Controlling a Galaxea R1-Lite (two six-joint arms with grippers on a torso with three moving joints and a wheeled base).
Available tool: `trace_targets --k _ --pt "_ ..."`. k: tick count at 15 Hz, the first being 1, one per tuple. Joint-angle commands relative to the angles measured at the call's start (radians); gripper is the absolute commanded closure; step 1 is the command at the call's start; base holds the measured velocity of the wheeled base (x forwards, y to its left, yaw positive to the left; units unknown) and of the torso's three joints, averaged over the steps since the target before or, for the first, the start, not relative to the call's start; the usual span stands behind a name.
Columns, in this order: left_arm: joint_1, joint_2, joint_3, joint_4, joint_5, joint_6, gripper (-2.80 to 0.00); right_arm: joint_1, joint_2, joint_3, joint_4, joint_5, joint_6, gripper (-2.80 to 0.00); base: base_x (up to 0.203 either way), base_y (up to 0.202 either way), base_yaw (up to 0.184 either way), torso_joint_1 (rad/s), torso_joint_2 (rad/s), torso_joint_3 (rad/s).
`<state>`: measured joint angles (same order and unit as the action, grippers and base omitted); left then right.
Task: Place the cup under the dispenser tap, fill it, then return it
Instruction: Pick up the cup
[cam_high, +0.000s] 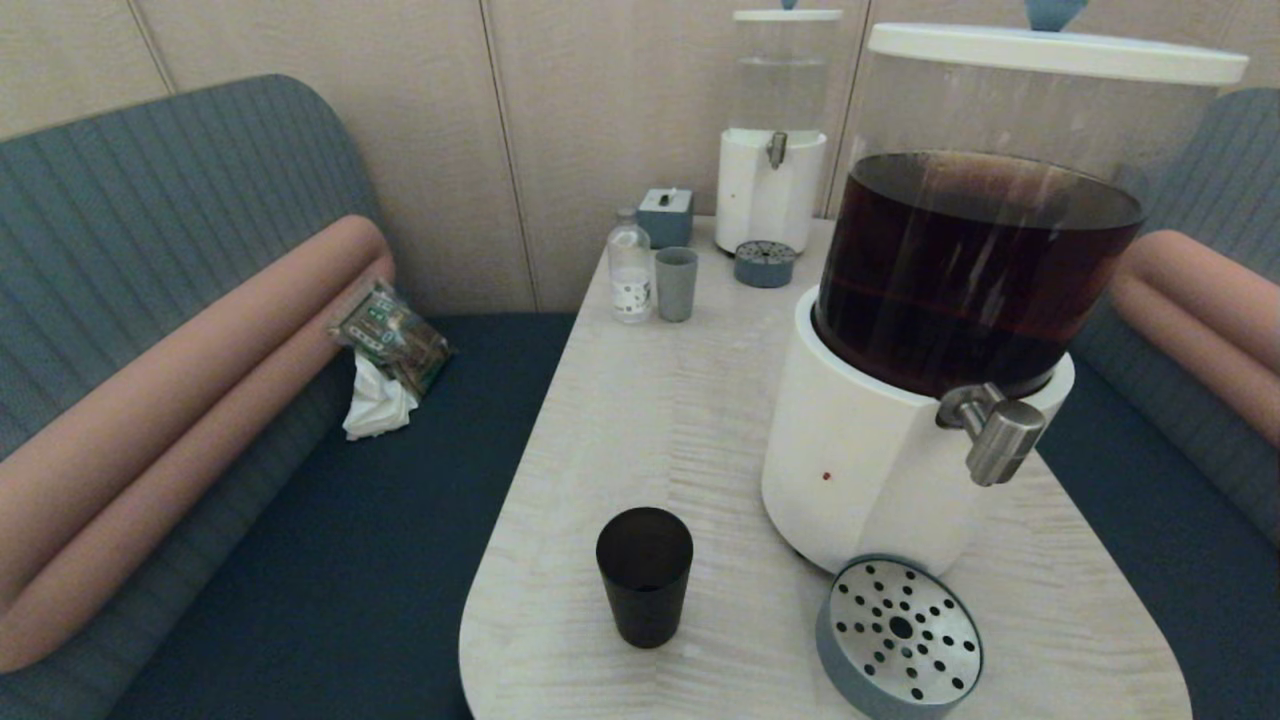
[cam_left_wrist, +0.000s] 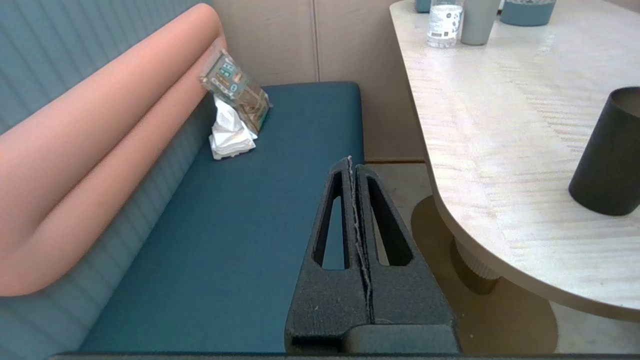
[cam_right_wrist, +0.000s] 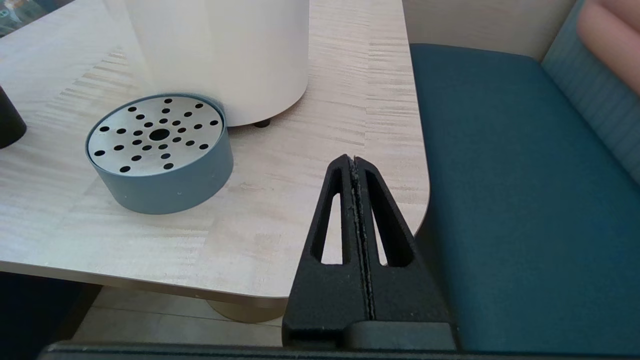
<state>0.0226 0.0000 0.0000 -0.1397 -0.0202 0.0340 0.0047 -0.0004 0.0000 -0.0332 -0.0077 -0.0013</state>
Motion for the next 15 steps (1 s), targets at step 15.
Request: trace_targets --k 15 --pt "-0.247 0.492 -0.565 0.077 -0.333 -0.063 0.00 0.001 -0.003 0.009 -0.001 0.000 0.000 0.00 0.000 0.000 0.000 0.000 0.00 0.000"
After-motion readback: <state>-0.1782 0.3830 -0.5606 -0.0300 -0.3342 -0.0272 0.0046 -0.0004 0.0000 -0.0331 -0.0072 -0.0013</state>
